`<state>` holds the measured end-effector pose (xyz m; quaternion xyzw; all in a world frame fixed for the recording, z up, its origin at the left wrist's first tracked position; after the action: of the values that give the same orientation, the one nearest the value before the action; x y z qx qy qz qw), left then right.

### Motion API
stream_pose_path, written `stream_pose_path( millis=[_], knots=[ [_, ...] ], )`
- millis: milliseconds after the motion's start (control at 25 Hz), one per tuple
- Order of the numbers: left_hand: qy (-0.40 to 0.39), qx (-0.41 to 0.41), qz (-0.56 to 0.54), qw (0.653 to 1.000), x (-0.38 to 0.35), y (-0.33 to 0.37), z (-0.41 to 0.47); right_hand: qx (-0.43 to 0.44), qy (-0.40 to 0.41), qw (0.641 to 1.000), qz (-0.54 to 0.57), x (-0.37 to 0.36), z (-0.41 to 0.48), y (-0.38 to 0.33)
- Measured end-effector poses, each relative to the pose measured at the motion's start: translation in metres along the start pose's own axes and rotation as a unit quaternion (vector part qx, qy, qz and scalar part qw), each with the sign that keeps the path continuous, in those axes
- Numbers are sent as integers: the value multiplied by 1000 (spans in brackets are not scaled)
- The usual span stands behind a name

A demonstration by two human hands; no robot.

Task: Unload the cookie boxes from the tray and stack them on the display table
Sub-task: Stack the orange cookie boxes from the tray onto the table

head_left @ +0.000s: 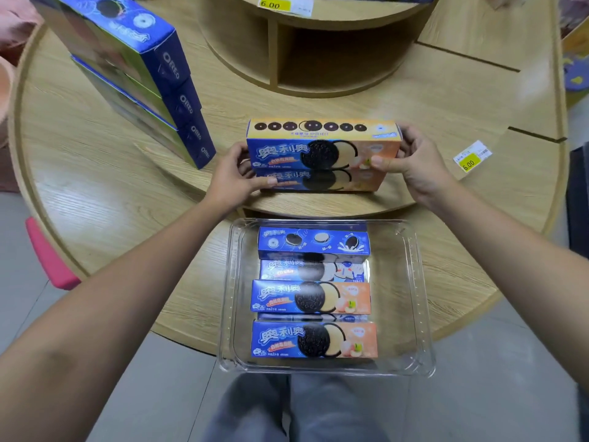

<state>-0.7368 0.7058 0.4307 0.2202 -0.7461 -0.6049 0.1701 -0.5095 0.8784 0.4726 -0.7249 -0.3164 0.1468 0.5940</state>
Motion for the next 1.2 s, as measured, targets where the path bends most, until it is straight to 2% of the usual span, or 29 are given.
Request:
stream_pose_path(
  millis=[320,600,960,1200],
  knots=[
    [-11,-8,28,1000,2,-2,-2,46,14,994,-94,8,-5,5],
    [-36,-39,85,995,1,7,-4,83,22,970,-228,11,-6,2],
    [-38,7,34,999,9,3,-3,75,5,946,-316,3,-4,-1],
    [-19,14,17,1000,7,4,-8,82,-5,917,-391,-4,-15,-11]
  ],
)
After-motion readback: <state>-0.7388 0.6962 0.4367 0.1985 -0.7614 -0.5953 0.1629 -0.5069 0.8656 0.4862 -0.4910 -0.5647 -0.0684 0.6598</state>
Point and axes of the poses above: each hand's wrist, its own z-axis towards the middle knuckle, its own x-axis out of the back of the hand, y = z × x, the point moved 9 cm from there along z, towards the middle knuckle, and after that the axes turned 8 degrees about -z, right-handed, at the moved point
